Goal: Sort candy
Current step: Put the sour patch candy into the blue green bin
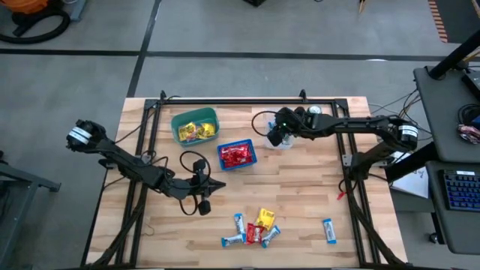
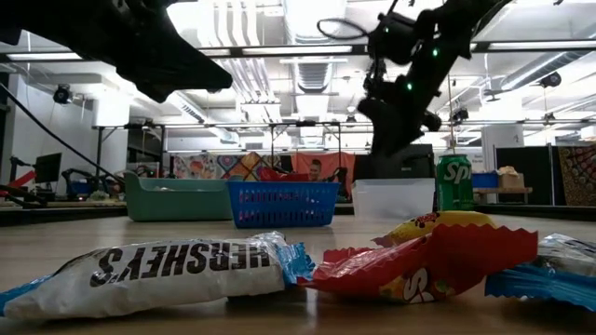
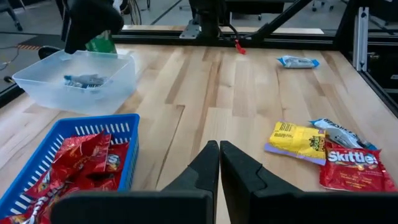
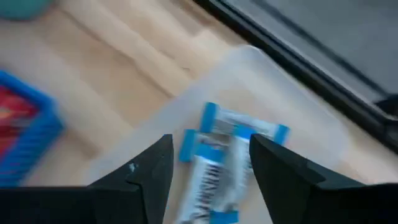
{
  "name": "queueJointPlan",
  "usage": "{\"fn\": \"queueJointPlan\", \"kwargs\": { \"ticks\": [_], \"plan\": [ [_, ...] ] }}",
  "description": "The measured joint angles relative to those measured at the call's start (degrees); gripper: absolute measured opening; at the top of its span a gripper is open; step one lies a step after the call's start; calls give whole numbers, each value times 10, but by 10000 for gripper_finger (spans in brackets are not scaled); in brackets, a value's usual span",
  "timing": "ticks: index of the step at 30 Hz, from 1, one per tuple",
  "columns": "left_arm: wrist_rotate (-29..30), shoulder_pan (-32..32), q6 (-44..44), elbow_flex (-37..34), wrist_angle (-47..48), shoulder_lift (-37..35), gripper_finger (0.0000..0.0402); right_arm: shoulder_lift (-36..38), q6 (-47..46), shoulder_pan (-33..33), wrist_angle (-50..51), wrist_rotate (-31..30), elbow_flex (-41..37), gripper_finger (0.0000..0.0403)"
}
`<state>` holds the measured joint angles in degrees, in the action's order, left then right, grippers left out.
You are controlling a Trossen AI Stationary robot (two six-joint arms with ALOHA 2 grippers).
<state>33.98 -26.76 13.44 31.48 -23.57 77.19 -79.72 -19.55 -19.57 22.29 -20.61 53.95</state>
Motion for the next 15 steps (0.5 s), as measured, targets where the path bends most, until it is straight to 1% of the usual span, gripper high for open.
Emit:
{"fn": "queueJointPlan", "kwargs": {
  "ticks": [2, 4, 6, 8, 9, 11, 15],
  "plan": [
    [0, 0, 1, 0, 0, 0, 0, 6, -1, 7, 0, 45, 8, 206],
    [0, -1, 5, 0, 0, 0, 0, 12, -13, 21, -3, 111, 16, 206],
    [0, -1, 15, 0, 0, 0, 0, 17, -39, 43, -5, 202, 27, 204],
    [-3, -1, 25, 0, 0, 0, 0, 18, -67, 77, -7, 297, 39, 201],
    [-6, -1, 26, 0, 0, 0, 0, 18, -94, 98, -7, 335, 42, 199],
    [-13, -1, 26, 0, 0, 0, 0, 18, -162, 144, -2, 372, 44, 195],
    [-15, -1, 26, 0, -6, 0, 0, 18, -282, 240, 18, 379, 45, 187]
  ]
}}
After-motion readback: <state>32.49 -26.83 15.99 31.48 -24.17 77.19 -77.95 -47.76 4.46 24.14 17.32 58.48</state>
